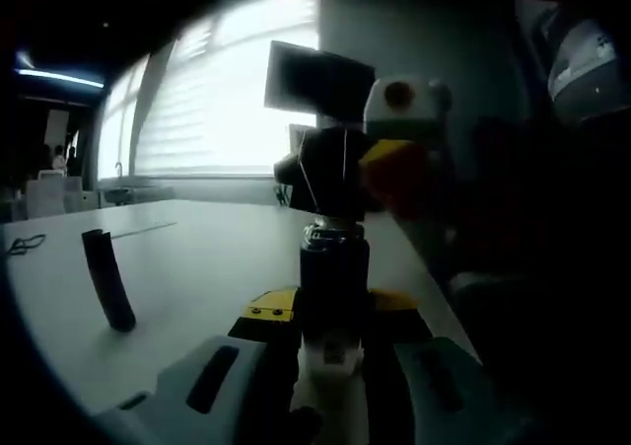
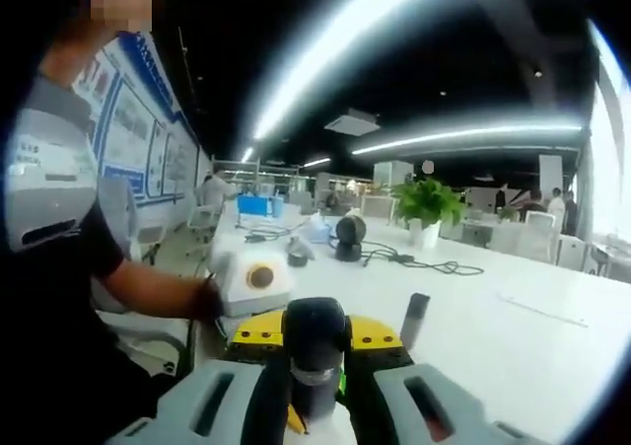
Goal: Pick up cosmetic bottle twist off cap place on table pick up cap screw tight cap place on table
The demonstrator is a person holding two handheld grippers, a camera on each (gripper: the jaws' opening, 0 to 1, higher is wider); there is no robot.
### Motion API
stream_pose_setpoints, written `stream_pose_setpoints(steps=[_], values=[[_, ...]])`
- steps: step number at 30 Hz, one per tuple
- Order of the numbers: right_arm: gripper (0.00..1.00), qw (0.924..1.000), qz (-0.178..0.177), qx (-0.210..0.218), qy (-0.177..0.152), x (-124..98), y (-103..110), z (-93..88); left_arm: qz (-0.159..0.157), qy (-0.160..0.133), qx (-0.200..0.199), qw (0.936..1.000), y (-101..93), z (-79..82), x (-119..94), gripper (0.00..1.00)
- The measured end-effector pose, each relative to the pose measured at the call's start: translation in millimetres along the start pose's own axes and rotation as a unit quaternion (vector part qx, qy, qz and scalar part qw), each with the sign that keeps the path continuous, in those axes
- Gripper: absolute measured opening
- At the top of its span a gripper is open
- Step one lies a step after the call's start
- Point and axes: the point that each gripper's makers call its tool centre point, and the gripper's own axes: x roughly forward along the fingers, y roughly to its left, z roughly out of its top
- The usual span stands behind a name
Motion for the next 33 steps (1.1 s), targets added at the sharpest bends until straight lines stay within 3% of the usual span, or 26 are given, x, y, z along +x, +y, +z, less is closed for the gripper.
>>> stream_pose_setpoints(steps=[13,19,27,30,33], values=[[0.15,0.9964,-0.084,0.008,-0.001,-3.3,-0.5,0.7,0.000,0.003,0.000,1.0000,-4.4,-1.5,2.9,0.14],[0.15,0.9945,-0.103,0.017,-0.007,-5.1,-2.2,1.0,0.000,0.004,-0.001,1.0000,-5.5,-1.1,2.8,0.14],[0.15,0.9883,-0.146,0.034,-0.025,-7.3,-2.9,0.7,0.001,0.004,-0.001,1.0000,-6.3,-0.1,3.0,0.14],[0.14,0.9860,-0.165,0.023,-0.009,-7.9,-2.5,-3.9,0.002,0.004,-0.001,1.0000,-6.7,0.3,3.1,0.14],[0.14,0.9843,-0.174,0.024,-0.023,-8.3,-3.2,-1.2,0.003,0.004,0.000,1.0000,-7.5,0.2,2.9,0.14]])
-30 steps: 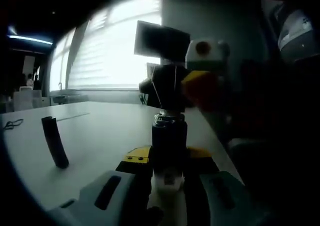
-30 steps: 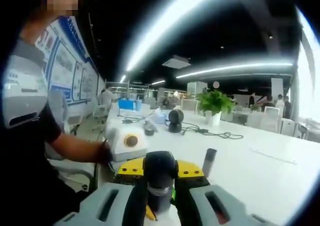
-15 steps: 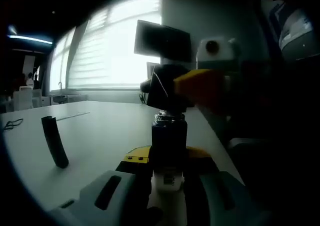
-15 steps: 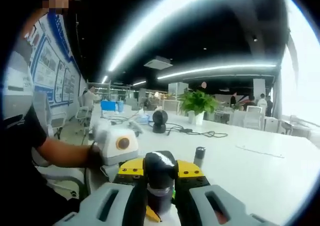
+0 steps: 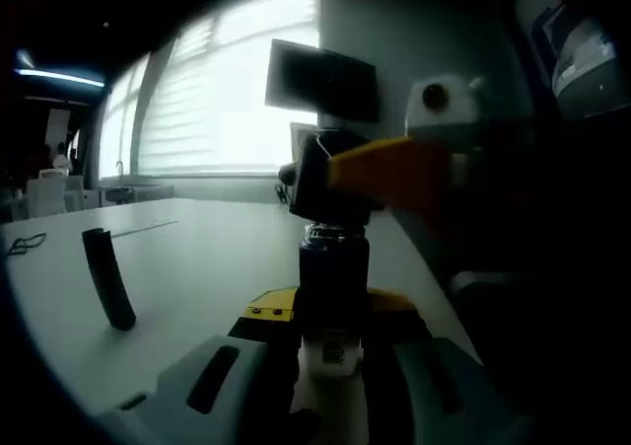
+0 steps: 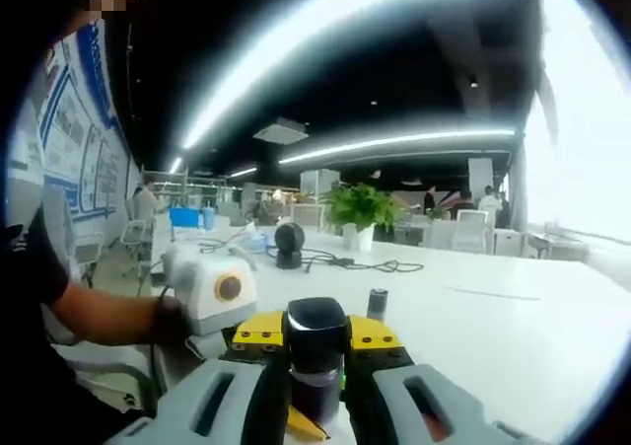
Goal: Pick up cosmetic bottle twist off cap place on table pick up cap screw tight cap place on table
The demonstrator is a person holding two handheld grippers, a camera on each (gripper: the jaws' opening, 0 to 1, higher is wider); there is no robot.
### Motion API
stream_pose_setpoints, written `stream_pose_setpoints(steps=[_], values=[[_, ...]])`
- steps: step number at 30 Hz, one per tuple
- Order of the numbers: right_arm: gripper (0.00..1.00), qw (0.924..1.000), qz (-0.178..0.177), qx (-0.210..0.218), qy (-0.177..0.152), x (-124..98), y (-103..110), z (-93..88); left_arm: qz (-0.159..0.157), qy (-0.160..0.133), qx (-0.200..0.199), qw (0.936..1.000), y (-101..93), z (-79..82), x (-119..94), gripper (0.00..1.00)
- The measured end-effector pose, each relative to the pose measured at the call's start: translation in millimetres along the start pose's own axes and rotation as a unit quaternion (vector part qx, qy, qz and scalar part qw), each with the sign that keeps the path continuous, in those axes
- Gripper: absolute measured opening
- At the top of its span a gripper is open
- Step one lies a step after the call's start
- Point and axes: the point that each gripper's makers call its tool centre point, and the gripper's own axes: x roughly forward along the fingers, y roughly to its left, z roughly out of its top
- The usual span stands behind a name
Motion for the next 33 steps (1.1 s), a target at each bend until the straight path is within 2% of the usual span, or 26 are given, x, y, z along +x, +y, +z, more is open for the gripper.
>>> stream_pose_setpoints(steps=[4,5,9,10,13,15,18,20,24,27,33], values=[[0.14,0.9998,-0.017,0.008,0.001,0.0,-0.3,-0.2,0.000,0.000,0.000,1.0000,-1.2,0.1,0.0,0.14],[0.14,0.9996,-0.025,-0.001,0.012,0.1,-0.7,-0.7,0.000,0.000,0.000,1.0000,-1.4,0.2,0.0,0.14],[0.14,0.9969,-0.023,-0.052,0.055,1.2,0.3,-1.1,0.001,0.000,-0.002,1.0000,1.8,-0.5,-0.2,0.14],[0.14,0.9971,-0.024,-0.045,0.056,2.3,-0.2,-0.2,0.002,0.000,-0.001,1.0000,2.1,-0.5,-0.1,0.14],[0.15,0.9947,0.011,-0.047,0.091,2.3,4.3,-5.2,0.001,0.000,0.000,1.0000,2.2,-0.8,0.0,0.14],[0.15,0.9934,0.035,-0.042,0.101,2.7,4.9,-4.6,0.000,0.000,0.001,1.0000,2.2,-0.7,-0.2,0.14],[0.15,0.9935,0.053,-0.020,0.099,4.3,3.5,-5.4,0.000,0.000,-0.002,1.0000,3.0,-0.7,-0.2,0.14],[0.15,0.9945,0.057,0.021,0.086,5.0,4.9,-5.5,0.000,-0.001,-0.004,1.0000,4.8,-0.6,-0.4,0.14],[0.15,0.9958,0.047,0.036,0.071,2.7,3.2,-6.5,0.000,-0.001,-0.004,1.0000,8.4,-0.5,-0.1,0.14],[0.15,0.9971,0.028,0.034,0.062,2.1,3.1,-5.7,-0.001,-0.001,-0.003,1.0000,8.6,-0.6,0.1,0.14],[0.15,0.9974,-0.032,0.032,0.056,0.3,0.1,-5.1,-0.001,-0.001,-0.002,1.0000,8.4,-0.5,0.3,0.14]])
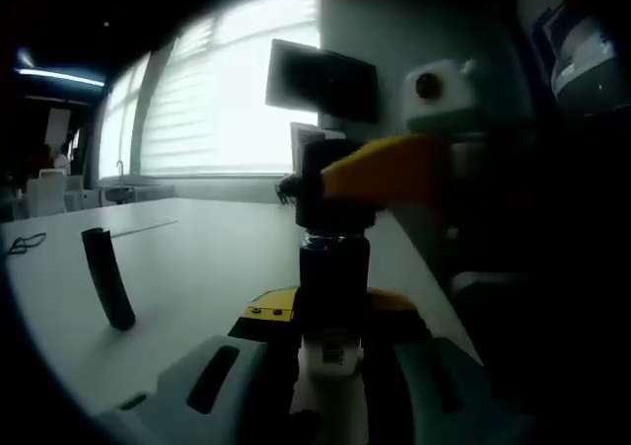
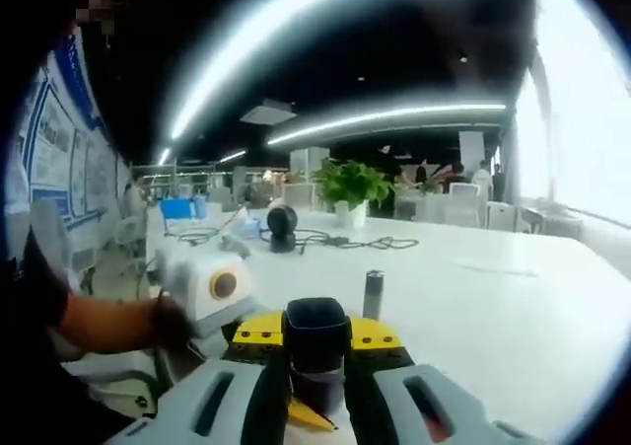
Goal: Pick up cosmetic bottle twist off cap place on table pick up cap screw tight cap place on table
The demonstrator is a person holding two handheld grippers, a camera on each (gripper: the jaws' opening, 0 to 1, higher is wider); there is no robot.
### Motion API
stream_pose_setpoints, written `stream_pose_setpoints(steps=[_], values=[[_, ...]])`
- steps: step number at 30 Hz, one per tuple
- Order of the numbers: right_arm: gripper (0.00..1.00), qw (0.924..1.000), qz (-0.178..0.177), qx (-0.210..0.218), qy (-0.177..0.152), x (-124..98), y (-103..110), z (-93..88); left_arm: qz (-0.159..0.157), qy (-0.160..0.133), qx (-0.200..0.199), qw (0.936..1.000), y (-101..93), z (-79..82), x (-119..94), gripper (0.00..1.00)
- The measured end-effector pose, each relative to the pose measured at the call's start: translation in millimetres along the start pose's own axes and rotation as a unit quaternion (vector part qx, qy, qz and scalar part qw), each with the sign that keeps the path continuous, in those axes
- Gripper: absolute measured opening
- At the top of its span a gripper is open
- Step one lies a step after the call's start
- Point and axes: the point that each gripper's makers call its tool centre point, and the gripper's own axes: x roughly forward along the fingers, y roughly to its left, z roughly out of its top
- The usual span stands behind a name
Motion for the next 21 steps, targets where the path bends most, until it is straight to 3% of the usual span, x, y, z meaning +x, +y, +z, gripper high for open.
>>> stream_pose_setpoints(steps=[7,11,19,21], values=[[0.15,0.9977,-0.068,0.001,0.001,-2.0,-2.0,-0.1,0.001,0.000,0.000,1.0000,0.3,0.3,0.0,0.14],[0.15,0.9965,-0.082,0.010,-0.004,-3.4,-3.1,-0.3,0.001,0.000,0.002,1.0000,-2.6,0.6,0.0,0.14],[0.16,0.9985,-0.045,0.029,-0.011,-2.7,-3.4,0.4,0.000,-0.001,0.000,1.0000,-5.5,1.1,-0.1,0.14],[0.23,0.9986,-0.033,0.028,-0.029,-3.7,-2.5,6.6,-0.001,-0.001,0.001,1.0000,-5.8,1.1,-0.1,0.14]])
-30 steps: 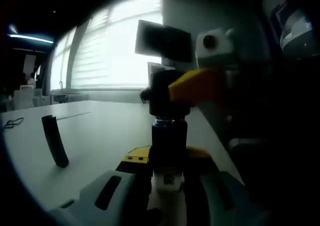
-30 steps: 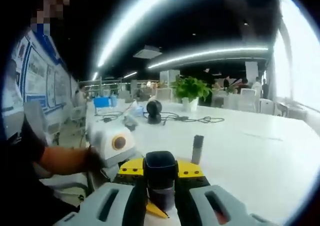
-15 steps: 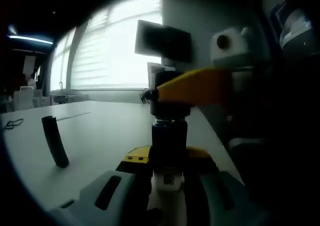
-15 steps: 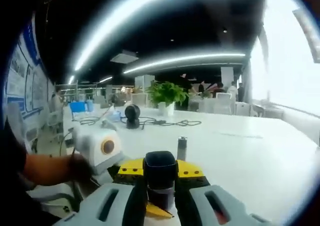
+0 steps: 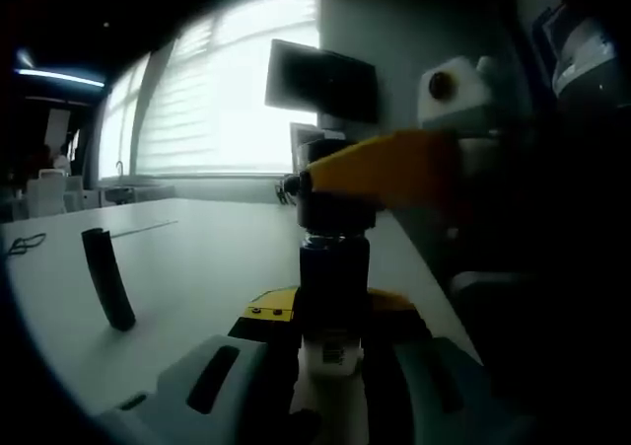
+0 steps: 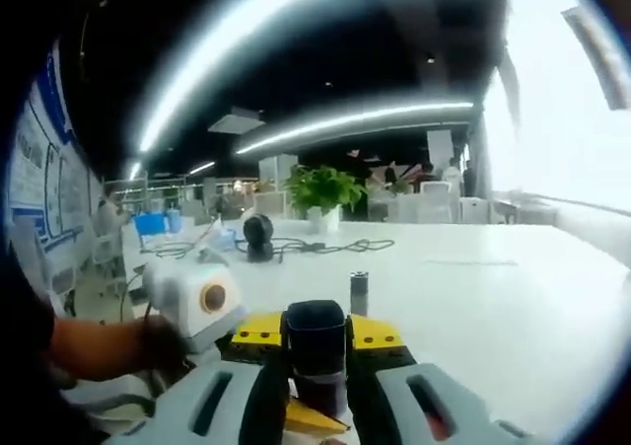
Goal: Pick up cosmetic bottle twist off cap place on table pick up cap screw tight cap place on table
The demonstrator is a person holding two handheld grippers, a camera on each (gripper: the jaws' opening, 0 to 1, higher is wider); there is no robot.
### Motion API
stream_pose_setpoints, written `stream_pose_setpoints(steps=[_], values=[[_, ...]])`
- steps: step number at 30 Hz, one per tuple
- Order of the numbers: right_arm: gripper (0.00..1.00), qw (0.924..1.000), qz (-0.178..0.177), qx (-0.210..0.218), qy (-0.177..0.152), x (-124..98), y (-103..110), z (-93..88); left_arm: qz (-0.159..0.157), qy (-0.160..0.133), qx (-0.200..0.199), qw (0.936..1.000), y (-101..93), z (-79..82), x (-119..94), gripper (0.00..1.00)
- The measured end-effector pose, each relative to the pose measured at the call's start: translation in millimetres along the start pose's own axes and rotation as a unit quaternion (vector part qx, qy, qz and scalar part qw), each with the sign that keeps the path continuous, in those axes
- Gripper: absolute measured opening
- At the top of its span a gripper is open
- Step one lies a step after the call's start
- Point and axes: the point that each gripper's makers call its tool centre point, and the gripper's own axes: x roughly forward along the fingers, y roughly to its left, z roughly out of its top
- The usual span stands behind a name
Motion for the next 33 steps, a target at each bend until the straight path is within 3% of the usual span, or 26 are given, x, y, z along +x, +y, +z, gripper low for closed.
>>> stream_pose_setpoints(steps=[2,4,9,12,16,18,21,22,24,26,29,33], values=[[0.30,0.9999,0.007,-0.011,-0.009,-1.7,-1.3,6.7,0.000,0.000,0.000,1.0000,-0.2,0.0,-0.1,0.14],[0.30,0.9993,0.029,-0.011,-0.022,-3.3,0.8,14.4,0.000,0.000,0.000,1.0000,-0.5,0.1,-0.1,0.14],[0.32,0.9941,0.083,-0.056,-0.042,-7.0,-2.7,27.8,-0.001,0.000,0.000,1.0000,-1.3,0.1,-0.1,0.14],[0.36,0.9900,0.130,-0.009,-0.055,-9.7,-6.3,35.5,0.000,0.000,0.000,1.0000,-2.0,0.1,-0.1,0.14],[0.29,0.9780,0.182,0.041,-0.094,-16.7,-10.0,52.5,0.000,0.000,0.000,1.0000,-3.1,0.2,0.0,0.14],[0.27,0.9799,0.172,0.039,-0.093,-16.2,-15.3,53.6,-0.001,0.000,-0.001,1.0000,-3.6,0.2,0.0,0.14],[0.15,0.9801,0.176,0.022,-0.090,-14.7,-14.9,52.4,-0.001,0.000,-0.001,1.0000,-4.5,0.3,0.0,0.14],[0.15,0.9796,0.180,0.021,-0.087,-14.0,-14.5,51.4,-0.001,0.000,-0.002,1.0000,-2.8,0.0,0.0,0.14],[0.17,0.9708,0.224,0.020,-0.083,-16.4,-4.7,49.3,-0.001,0.000,-0.002,1.0000,-2.3,-0.2,0.1,0.14],[0.25,0.9684,0.238,-0.002,-0.074,-14.0,-4.3,45.3,-0.001,0.000,-0.002,1.0000,-2.4,-0.3,0.2,0.14],[0.24,0.9632,0.260,-0.018,-0.066,-10.9,-1.0,40.7,-0.001,0.000,-0.002,1.0000,-2.9,-0.3,0.3,0.14],[0.24,0.9587,0.278,-0.005,-0.059,-3.1,-0.9,36.7,-0.001,0.000,-0.003,1.0000,-3.5,-0.4,0.5,0.14]])
